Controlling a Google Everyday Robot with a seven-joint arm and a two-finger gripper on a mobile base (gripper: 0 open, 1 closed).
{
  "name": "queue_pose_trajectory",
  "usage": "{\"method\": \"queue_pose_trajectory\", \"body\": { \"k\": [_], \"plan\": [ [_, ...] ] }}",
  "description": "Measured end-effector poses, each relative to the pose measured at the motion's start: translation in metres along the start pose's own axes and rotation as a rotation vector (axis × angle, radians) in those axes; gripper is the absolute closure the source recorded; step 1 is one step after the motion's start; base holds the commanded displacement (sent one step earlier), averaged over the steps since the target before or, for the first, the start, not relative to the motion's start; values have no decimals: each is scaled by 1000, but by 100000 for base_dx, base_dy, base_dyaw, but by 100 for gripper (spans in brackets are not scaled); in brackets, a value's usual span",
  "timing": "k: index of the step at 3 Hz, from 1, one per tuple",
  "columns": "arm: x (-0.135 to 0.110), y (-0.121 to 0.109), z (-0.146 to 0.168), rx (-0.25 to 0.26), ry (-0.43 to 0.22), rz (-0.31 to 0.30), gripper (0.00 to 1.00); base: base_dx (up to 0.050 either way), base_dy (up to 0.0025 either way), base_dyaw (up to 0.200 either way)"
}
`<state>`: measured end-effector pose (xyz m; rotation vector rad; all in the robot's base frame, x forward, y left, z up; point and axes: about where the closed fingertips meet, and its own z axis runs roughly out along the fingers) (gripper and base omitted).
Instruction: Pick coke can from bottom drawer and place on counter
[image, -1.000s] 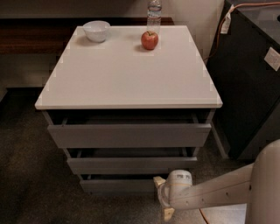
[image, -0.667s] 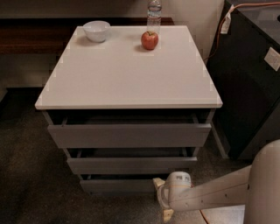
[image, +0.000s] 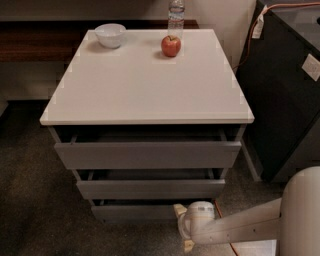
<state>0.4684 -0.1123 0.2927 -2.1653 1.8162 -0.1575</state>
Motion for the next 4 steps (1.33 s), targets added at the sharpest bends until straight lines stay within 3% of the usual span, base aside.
{"method": "queue_pose_trajectory", "body": {
  "k": [2, 4],
  "plan": [
    [20, 1, 46, 10, -15, 29, 0, 0, 0, 0],
    [44, -12, 75, 17, 26, 59, 0, 0, 0, 0]
  ]
}}
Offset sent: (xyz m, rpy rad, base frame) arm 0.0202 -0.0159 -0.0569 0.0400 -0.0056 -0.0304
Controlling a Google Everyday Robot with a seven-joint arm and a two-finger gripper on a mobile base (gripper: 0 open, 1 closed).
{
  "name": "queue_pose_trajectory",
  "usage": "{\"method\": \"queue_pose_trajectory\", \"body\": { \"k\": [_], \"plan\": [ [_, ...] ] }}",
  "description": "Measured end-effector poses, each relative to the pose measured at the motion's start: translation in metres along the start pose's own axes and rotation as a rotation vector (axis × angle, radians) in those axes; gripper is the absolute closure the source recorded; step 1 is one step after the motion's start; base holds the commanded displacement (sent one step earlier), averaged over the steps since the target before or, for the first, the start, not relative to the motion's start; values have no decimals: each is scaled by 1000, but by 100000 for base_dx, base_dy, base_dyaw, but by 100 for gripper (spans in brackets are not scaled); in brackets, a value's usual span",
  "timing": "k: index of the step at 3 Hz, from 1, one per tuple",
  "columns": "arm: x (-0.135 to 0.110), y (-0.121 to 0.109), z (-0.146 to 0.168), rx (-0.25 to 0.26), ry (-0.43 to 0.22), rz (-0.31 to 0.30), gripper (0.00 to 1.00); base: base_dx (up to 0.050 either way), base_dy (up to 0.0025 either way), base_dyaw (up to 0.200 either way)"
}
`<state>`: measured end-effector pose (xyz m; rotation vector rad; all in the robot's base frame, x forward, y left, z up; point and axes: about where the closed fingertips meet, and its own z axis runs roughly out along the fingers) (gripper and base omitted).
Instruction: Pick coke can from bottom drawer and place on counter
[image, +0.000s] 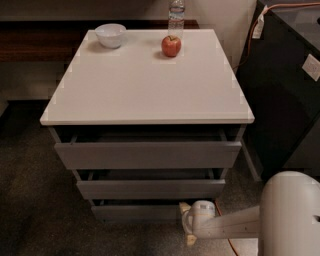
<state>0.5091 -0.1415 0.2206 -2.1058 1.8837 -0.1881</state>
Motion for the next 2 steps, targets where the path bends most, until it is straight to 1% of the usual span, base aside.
{"method": "queue_pose_trajectory", "body": {
  "k": [1, 2],
  "plan": [
    [14, -9, 13, 3, 16, 13, 0, 0, 0, 0],
    [24, -18, 28, 7, 9, 7, 0, 0, 0, 0]
  ]
}}
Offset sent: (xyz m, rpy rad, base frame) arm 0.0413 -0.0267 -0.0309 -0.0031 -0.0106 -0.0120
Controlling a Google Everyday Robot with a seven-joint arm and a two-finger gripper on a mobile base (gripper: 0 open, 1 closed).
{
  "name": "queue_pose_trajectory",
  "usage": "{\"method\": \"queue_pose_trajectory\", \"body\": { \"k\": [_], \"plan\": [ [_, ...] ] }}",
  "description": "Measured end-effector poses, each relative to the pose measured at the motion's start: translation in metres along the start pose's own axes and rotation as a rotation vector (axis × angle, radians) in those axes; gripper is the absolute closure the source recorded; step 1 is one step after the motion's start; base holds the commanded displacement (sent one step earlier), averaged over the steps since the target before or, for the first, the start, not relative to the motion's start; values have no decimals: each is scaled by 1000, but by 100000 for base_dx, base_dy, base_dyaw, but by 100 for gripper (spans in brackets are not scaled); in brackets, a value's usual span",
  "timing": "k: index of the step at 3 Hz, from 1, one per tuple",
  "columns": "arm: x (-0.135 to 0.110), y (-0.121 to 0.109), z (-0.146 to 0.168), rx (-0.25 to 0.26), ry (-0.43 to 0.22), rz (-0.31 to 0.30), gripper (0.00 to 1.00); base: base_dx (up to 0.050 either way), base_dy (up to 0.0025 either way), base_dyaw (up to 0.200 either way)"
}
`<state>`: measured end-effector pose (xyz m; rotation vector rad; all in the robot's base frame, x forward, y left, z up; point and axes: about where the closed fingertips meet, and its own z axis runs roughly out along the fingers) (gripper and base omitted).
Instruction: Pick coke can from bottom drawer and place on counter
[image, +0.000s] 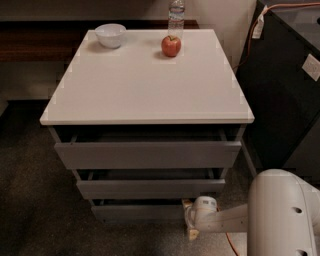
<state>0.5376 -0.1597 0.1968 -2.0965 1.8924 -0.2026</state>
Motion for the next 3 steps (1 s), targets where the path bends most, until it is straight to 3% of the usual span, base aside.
{"method": "queue_pose_trajectory", "body": {
  "k": [2, 3],
  "plan": [
    [7, -14, 28, 7, -12, -16, 2, 0, 0, 0],
    [11, -17, 36, -5, 2, -7, 33, 0, 0, 0]
  ]
}}
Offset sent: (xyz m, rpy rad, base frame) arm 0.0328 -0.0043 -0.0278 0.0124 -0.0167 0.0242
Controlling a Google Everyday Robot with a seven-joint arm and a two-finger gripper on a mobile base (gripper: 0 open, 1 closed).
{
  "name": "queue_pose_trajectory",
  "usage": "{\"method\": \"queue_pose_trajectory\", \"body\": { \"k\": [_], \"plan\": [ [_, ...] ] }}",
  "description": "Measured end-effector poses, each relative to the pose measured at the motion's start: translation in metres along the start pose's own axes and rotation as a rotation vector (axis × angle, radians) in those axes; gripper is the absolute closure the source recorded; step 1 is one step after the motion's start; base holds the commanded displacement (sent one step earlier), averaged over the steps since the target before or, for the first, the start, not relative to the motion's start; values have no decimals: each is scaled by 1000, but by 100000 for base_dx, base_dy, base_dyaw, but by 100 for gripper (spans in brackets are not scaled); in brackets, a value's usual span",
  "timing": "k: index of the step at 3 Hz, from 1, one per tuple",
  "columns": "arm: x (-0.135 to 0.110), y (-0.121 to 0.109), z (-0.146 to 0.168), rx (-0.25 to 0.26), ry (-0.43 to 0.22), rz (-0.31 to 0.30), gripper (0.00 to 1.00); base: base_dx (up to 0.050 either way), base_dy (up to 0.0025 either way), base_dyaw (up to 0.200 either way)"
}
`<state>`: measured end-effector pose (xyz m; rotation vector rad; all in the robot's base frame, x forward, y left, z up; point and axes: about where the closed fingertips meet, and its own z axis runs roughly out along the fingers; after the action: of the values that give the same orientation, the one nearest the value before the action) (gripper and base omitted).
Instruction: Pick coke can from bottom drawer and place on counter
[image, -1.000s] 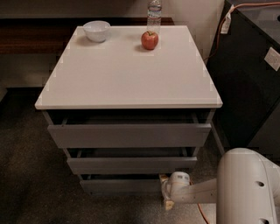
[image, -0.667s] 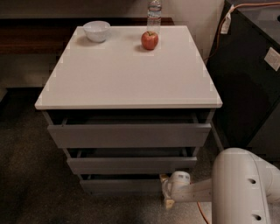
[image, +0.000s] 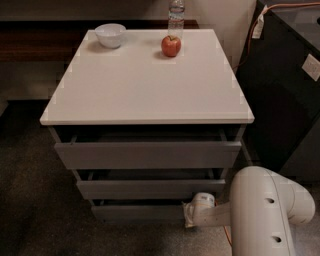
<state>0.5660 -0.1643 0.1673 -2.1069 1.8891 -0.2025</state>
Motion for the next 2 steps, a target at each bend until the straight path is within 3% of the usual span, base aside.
{"method": "queue_pose_trajectory", "body": {
  "k": [1, 2],
  "plan": [
    [0, 2, 2, -2, 5, 1, 64, 0, 0, 0],
    [-6, 7, 0, -1, 6, -17, 87, 0, 0, 0]
  ]
}}
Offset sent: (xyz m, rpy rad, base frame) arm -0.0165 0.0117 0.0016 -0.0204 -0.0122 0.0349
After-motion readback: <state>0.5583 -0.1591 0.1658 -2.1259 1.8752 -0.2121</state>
